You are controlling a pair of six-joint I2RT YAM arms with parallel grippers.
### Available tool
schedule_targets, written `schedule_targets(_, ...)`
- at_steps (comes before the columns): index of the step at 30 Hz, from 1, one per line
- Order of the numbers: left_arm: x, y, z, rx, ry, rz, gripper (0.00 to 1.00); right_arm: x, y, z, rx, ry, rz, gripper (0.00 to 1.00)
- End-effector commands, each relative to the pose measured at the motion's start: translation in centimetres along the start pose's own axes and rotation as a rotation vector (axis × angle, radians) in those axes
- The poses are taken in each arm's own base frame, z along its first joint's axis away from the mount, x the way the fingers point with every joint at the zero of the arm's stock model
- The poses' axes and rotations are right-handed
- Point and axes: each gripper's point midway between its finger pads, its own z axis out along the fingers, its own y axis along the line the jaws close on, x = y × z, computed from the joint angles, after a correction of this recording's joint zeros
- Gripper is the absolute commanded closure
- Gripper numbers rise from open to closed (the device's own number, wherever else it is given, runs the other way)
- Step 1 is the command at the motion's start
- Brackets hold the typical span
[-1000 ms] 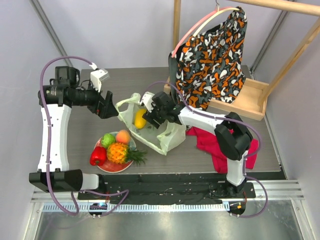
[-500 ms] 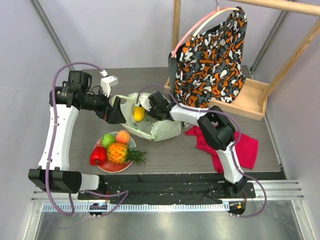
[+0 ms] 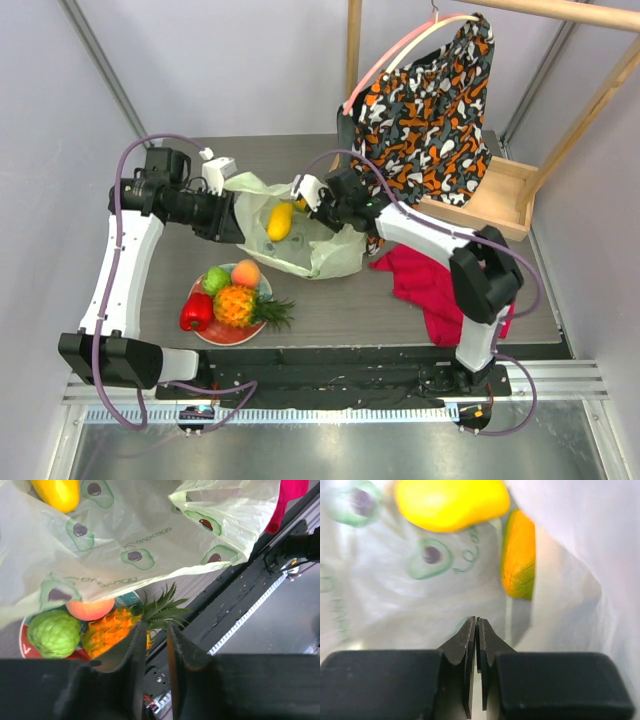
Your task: Take the fake fruits out of the plastic bag
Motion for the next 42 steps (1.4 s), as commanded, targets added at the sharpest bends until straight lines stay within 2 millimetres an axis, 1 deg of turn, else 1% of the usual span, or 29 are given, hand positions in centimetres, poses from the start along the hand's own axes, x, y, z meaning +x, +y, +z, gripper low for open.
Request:
schedule_targets(1,-1.1,-1.0,0.2,0.049,-0.043,0.012,0.82,1.1,3.7,-3.2,-0.113,0.01,0.061,0.88)
schedule_targets(2,-0.9,-1.2,0.2,0.058,-0.038,0.017,0.88,3.3,5.1,-3.5,-0.135,0.051,0.068,0.88)
schedule_targets(3,-0.8,-1.3,0.2,0.06,-0.039,0.018,1.0,3.6,5.4,-4.5,-0.132,0.052,0.062,0.87)
schedule_targets(4,-0.6,-1.6,-0.1,0.059,-0.045,0.024,1.0,4.6,5.9,-5.2,-0.14,0.071,0.054,0.87)
schedule_targets(5,-0.3,-2.0,-0.1,0.078,-0.039,0.021,1.0,6.9,7.0,-5.6,-0.161,0.118,0.049,0.87)
schedule_targets(6,-0.1,-2.5,-0.3,0.092,-0.039,0.018,1.0,7.4,7.4,-6.9,-0.165,0.127,0.044,0.86)
schedule_targets(8,0.6,-3.8,-1.0,0.121,-0.044,0.023,1.0,8.9,8.1,-7.9,-0.173,0.157,0.043,0.85)
schedule_targets(10,0.9,-3.9,-1.5,0.101,-0.053,0.025,1.0,7.8,7.6,-8.7,-0.159,0.127,0.032,0.84)
schedule_targets(11,1.0,-3.9,-1.8,0.076,-0.068,0.039,1.0,6.6,7.1,-8.8,-0.15,0.099,0.026,0.84)
schedule_targets(12,1.0,-3.3,-2.0,0.029,-0.074,0.035,0.99,5.9,6.7,-8.7,-0.14,0.087,0.027,0.83)
schedule_targets(13,0.7,-3.1,-2.3,0.012,-0.088,0.04,0.92,5.5,6.3,-8.2,-0.135,0.087,0.035,0.79)
schedule_targets(14,0.0,-3.1,-2.7,0.001,-0.114,0.061,0.8,3.8,5.5,-7.9,-0.114,0.049,0.037,0.78)
schedule_targets(15,-0.4,-3.2,-2.9,-0.002,-0.122,0.065,0.57,2.9,5.2,-7.7,-0.114,0.032,0.042,0.77)
schedule_targets(18,-1.7,-3.1,-3.5,-0.023,-0.152,0.091,0.4,0.8,4.2,-6.1,-0.1,-0.003,0.092,0.68)
schedule_targets(19,-1.9,-3.1,-3.6,-0.024,-0.154,0.101,0.38,0.4,4.1,-5.6,-0.093,-0.007,0.141,0.6)
schedule_targets(21,-2.1,-3.1,-3.4,-0.017,-0.151,0.105,0.33,-0.7,3.5,-4.2,-0.084,-0.024,0.19,0.52)
schedule_targets(22,-2.1,-3.0,-3.3,-0.012,-0.149,0.102,0.32,-1.0,3.5,-3.9,-0.083,-0.029,0.239,0.46)
schedule_targets(23,-2.3,-3.2,-3.2,0.003,-0.156,0.103,0.31,-1.5,3.4,-3.1,-0.083,-0.038,0.257,0.44)
schedule_targets(25,-2.5,-3.0,-2.9,0.005,-0.154,0.095,0.29,-2.0,3.4,-2.3,-0.087,-0.042,0.307,0.41)
schedule_targets(26,-2.9,-2.4,-2.8,-0.023,-0.165,0.102,0.29,-2.9,3.2,-2.2,-0.083,-0.062,0.357,0.39)
schedule_targets(27,-3.1,-2.2,-2.8,-0.037,-0.169,0.105,0.28,-2.8,3.3,-1.5,-0.089,-0.056,0.392,0.38)
schedule_targets(28,-3.7,-1.9,-2.9,-0.052,-0.177,0.116,0.28,-3.0,3.5,-1.2,-0.093,-0.057,0.422,0.33)
schedule_targets(29,-4.0,-1.7,-3.0,-0.06,-0.181,0.122,0.28,-3.6,3.3,-1.0,-0.082,-0.069,0.489,0.29)
schedule_targets(31,-4.7,-1.6,-3.0,-0.064,-0.187,0.131,0.28,-3.3,3.0,0.0,-0.054,-0.056,0.566,0.2)
schedule_targets(33,-5.0,-1.4,-2.8,-0.06,-0.186,0.135,0.28,-3.6,3.0,0.8,-0.055,-0.055,0.607,0.19)
schedule_targets(37,-5.0,-1.7,-1.4,-0.013,-0.158,0.138,0.28,-4.4,2.3,2.0,-0.034,-0.067,0.662,0.16)
schedule_targets(40,-4.6,-2.2,-0.2,0.026,-0.125,0.139,0.36,-4.5,2.0,3.3,-0.016,-0.061,0.743,0.13)
schedule_targets(41,-4.5,-2.1,0.3,0.031,-0.108,0.131,0.46,-4.4,2.0,3.7,-0.008,-0.052,0.771,0.13)
schedule_targets(42,-4.4,-2.1,0.6,0.036,-0.1,0.133,0.52,-4.1,1.7,4.1,0.023,-0.04,0.81,0.13)
